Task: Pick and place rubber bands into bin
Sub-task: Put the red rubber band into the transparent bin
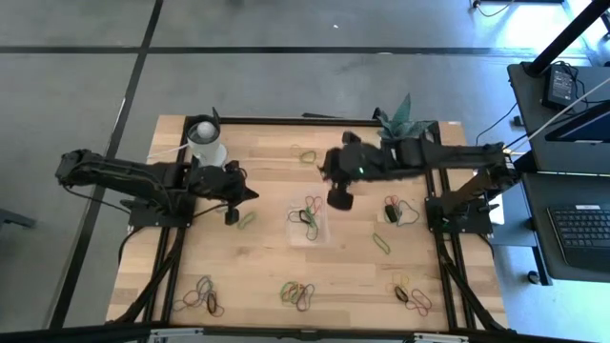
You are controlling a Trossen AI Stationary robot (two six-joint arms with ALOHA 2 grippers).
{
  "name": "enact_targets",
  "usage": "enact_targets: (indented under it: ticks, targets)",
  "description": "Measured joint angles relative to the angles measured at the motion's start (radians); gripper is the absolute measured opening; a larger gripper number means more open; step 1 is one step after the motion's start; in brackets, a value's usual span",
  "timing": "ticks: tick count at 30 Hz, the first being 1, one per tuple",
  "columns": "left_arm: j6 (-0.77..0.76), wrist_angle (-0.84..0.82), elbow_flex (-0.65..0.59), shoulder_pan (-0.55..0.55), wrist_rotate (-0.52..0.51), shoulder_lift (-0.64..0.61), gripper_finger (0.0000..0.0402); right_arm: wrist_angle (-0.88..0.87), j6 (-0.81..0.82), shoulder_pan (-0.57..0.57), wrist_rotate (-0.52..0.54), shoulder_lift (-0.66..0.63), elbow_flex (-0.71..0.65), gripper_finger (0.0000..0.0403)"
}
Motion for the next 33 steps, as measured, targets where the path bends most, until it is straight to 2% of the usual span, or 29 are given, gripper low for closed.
enact_targets:
  ticks: [6,12,22,28,33]
  targets:
    - [-0.126,-0.001,0.017,-0.128,-0.120,0.000,0.0002,0.030,0.058,0.125,0.003,0.006,0.001,0.0000]
    - [-0.167,-0.001,0.017,-0.222,-0.126,0.000,0.0002,0.126,0.081,0.194,0.007,0.035,-0.039,0.0000]
    - [-0.220,-0.006,0.017,-0.305,-0.133,0.005,0.0002,0.211,0.121,0.197,0.016,0.141,-0.178,0.0000]
    - [-0.219,-0.009,0.017,-0.314,-0.152,0.005,0.0002,0.230,0.164,0.192,0.013,0.191,-0.265,0.0000]
    - [-0.213,-0.008,0.017,-0.314,-0.153,0.005,0.0002,0.325,0.225,0.179,0.010,0.217,-0.323,0.0000]
